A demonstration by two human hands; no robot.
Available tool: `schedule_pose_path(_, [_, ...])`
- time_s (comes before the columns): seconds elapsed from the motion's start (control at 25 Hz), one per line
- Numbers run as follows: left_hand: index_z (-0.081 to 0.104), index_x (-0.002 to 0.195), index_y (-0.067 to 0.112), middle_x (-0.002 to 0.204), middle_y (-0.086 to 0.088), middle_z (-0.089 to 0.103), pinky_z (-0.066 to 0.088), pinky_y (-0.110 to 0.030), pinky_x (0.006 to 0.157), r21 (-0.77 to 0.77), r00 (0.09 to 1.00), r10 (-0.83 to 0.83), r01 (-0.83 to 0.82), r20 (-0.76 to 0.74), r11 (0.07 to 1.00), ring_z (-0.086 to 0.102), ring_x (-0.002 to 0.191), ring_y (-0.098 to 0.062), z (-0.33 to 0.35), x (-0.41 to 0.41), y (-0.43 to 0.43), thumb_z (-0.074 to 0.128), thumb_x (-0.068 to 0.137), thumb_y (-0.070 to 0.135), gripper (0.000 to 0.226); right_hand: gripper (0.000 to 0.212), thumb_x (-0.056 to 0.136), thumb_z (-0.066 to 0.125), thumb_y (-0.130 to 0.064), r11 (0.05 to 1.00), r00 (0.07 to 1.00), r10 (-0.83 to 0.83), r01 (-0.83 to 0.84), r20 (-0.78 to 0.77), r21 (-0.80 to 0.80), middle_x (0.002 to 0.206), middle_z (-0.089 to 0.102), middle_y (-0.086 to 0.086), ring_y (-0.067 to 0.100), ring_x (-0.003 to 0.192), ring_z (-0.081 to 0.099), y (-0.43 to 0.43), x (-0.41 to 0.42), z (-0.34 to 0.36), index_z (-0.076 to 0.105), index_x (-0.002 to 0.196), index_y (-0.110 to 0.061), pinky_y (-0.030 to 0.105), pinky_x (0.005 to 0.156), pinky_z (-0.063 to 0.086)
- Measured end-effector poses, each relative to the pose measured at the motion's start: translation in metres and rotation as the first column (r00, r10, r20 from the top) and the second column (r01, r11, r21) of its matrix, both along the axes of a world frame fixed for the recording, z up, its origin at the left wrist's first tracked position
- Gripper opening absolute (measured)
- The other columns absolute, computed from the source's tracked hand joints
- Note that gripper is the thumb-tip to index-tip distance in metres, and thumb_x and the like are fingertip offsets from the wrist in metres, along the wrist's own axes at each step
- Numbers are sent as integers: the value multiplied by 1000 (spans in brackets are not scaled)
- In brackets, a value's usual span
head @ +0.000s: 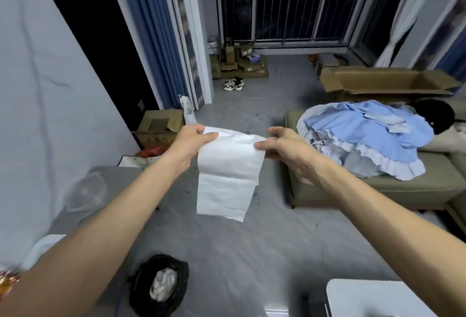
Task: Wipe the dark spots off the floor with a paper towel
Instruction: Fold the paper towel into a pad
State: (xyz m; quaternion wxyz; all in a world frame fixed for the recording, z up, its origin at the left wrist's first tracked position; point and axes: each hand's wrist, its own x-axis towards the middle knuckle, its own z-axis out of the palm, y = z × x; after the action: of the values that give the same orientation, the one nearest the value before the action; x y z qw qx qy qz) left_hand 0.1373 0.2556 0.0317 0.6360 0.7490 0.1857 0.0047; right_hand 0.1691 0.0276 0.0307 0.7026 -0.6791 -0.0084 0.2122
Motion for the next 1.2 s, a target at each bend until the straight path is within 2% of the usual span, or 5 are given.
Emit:
schedule_pose_path(0.32, [47,130,17,114,-19,64,53,-45,94,-65,997,-75,73,-29,995,65,105,-31,8,54,58,71,71,-14,70,56,81,72,-3,998,997,-26,22,77,52,91,64,12,21,80,65,59,72,-9,50,130,-15,29,75,55])
schedule_pose_path(0.48, [55,120,18,116,-26,62,55,-45,92,-53,1000,9,-9,2,999,64,106,-36,-13,106,66,70,71,-15,61,63,77,74,1,984,984,169,-166,50,-59,86,55,17,19,75,64,68,124,-34,52,131,-21,24,71,56])
schedule_pose_path(0.76, [63,113,23,111,-9,70,60,-34,79,20,969,-90,97,-228,995,73,92,-22,-32,213,81,75,79,12,38,32,82,69,2,999,1000,19,-19,3,-37,72,59,8,24,68,54,81,248,-55,65,112,-5,32,68,47])
schedule_pose_path(1.0, [71,101,8,103,-20,72,52,-41,97,73,999,-11,13,-31,997,67,101,-32,-34,285,70,75,76,3,26,35,75,75,5,986,986,75,-52,146,-155,64,49,-5,1,53,53,79,331,-45,66,108,1,9,58,45])
schedule_pose_path(1.2, [77,88,12,72,-2,67,44,-21,67,341,987,-28,-27,157,940,56,67,-9,-37,346,82,78,74,13,14,27,71,82,-5,916,934,111,36,340,-400,75,63,3,10,70,54,87,388,-46,74,96,-8,15,74,45])
